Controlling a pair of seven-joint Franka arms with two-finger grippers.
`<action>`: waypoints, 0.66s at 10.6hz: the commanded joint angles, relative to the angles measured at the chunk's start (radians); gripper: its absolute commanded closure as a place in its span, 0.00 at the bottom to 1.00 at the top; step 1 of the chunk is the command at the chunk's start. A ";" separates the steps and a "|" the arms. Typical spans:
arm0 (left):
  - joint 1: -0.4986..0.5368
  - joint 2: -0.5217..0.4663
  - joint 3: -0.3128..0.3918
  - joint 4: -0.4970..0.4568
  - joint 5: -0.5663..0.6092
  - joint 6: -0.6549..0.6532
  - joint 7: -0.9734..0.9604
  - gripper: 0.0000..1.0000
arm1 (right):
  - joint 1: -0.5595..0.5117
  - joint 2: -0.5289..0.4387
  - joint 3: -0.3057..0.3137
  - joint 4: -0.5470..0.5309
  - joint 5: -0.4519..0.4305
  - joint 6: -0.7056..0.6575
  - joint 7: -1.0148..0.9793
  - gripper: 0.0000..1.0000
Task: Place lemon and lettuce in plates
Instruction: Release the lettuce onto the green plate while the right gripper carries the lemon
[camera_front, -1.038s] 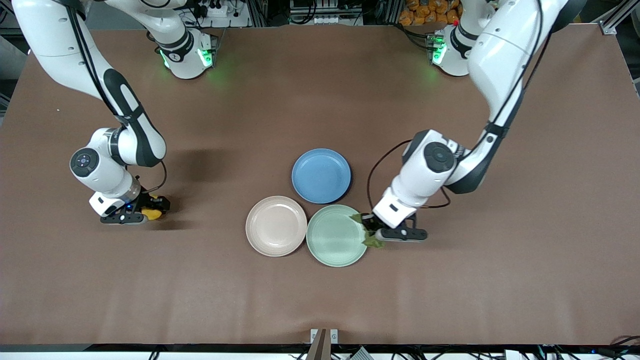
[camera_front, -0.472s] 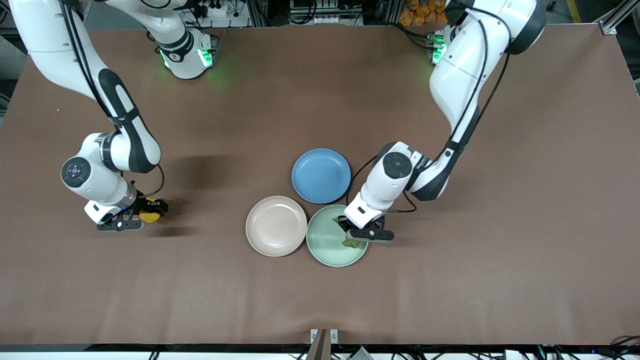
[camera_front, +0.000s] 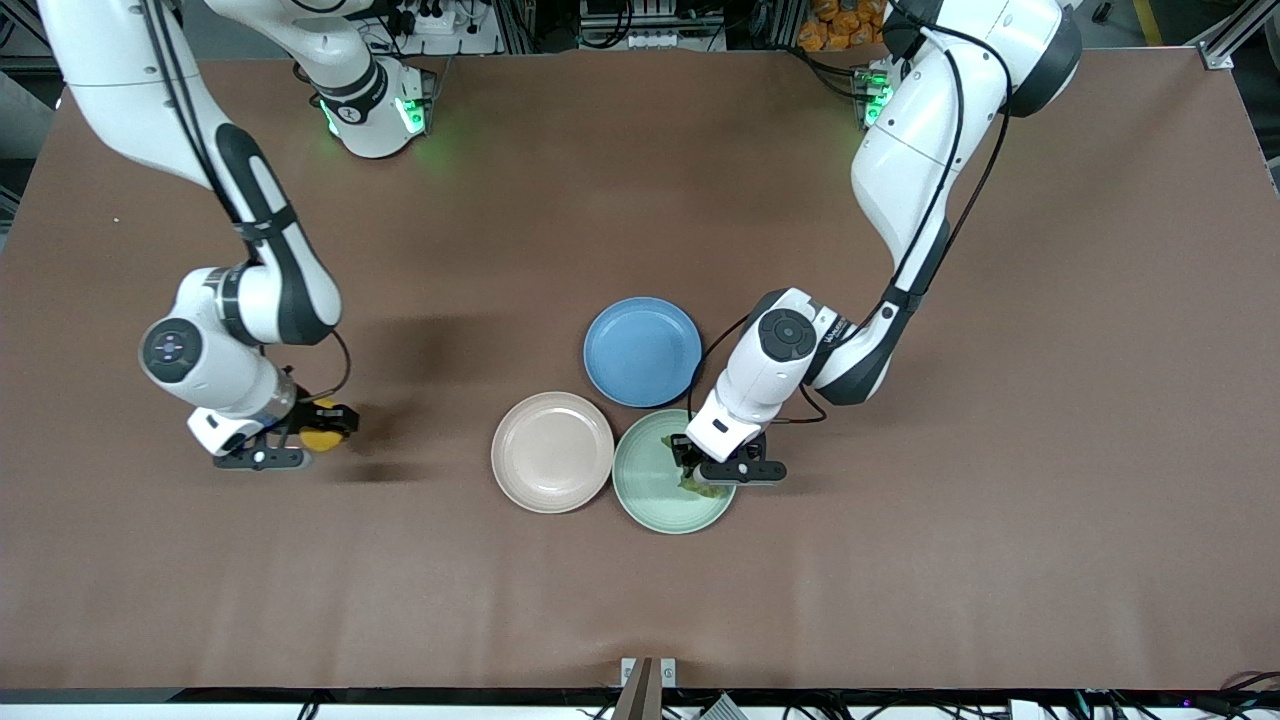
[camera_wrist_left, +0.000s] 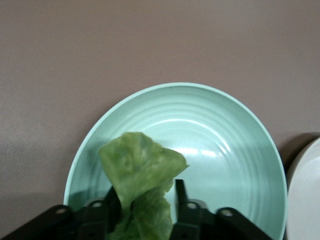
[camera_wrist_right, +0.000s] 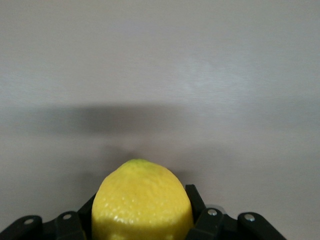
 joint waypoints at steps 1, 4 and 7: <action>-0.011 -0.028 0.014 0.012 0.003 -0.010 -0.040 0.00 | 0.091 -0.020 0.001 0.019 0.059 -0.020 0.127 0.56; -0.001 -0.091 0.014 0.004 -0.002 -0.027 -0.041 0.00 | 0.182 -0.011 0.001 0.068 0.188 -0.020 0.167 0.56; 0.035 -0.195 0.016 0.001 0.003 -0.207 -0.034 0.00 | 0.248 0.004 0.001 0.127 0.285 -0.020 0.189 0.57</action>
